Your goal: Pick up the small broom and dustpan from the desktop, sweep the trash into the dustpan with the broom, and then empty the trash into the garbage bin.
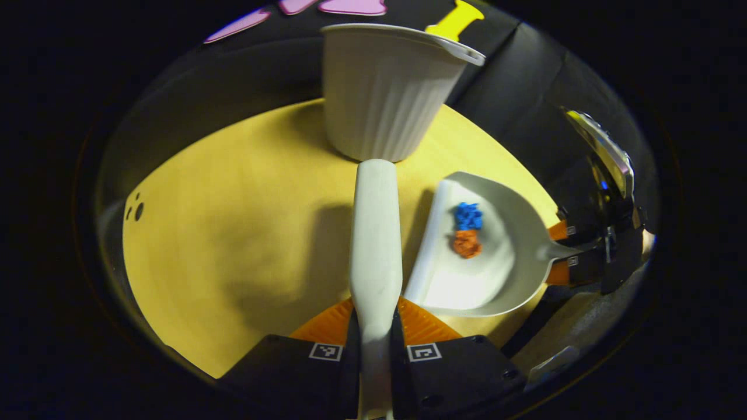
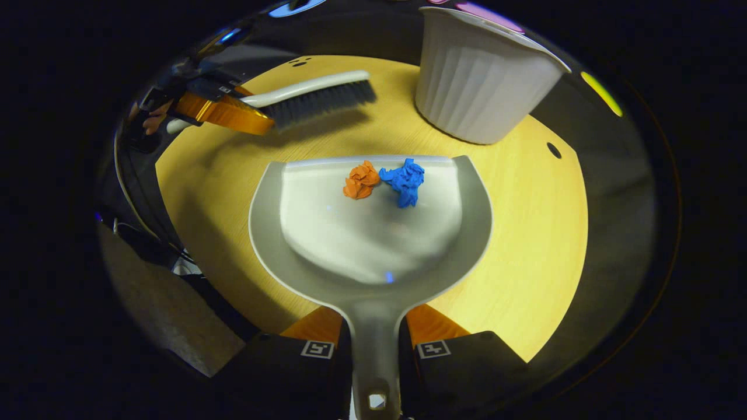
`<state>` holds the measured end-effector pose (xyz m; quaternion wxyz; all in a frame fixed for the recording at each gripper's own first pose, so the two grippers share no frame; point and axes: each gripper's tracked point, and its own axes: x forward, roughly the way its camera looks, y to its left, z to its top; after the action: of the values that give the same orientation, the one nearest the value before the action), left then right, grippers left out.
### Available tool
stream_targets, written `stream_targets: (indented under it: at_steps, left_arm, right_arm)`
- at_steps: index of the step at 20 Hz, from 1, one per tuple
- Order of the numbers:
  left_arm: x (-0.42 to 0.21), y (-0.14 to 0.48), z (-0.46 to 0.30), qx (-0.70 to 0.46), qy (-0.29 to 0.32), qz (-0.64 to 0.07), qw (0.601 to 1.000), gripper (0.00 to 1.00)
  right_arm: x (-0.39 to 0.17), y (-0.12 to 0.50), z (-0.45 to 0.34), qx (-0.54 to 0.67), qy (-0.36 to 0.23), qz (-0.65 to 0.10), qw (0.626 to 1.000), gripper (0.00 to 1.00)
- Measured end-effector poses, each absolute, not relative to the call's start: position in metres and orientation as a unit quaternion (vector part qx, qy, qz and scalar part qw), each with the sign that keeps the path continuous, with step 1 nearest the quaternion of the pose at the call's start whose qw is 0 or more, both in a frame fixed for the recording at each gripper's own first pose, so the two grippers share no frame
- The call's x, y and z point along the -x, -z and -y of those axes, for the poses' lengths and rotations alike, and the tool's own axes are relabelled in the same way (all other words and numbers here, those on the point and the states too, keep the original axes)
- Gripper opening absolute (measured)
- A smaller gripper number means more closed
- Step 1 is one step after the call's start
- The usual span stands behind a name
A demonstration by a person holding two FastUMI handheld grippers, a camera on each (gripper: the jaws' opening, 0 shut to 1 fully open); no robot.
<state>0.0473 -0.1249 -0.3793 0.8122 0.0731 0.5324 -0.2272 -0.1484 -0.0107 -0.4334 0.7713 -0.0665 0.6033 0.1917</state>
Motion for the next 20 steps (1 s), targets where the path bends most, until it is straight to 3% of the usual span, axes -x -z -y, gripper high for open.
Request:
stream_targets:
  at_steps: [9, 14, 20]
  left_arm:
    - [-0.032, 0.383, 0.081, -0.069, 0.169, -0.539, 0.822, 0.26]
    - [-0.023, 0.387, 0.074, -0.066, 0.183, -0.54, 0.819, 0.25]
    - [-0.018, 0.386, 0.071, -0.068, 0.195, -0.535, 0.819, 0.26]
  right_arm:
    - [0.141, 0.325, 0.067, 0.018, -0.077, -0.598, 0.798, 0.36]
    - [0.094, 0.254, 0.104, 0.002, -0.018, -0.571, 0.821, 0.36]
    - [0.019, 0.213, 0.135, 0.013, 0.018, -0.548, 0.836, 0.36]
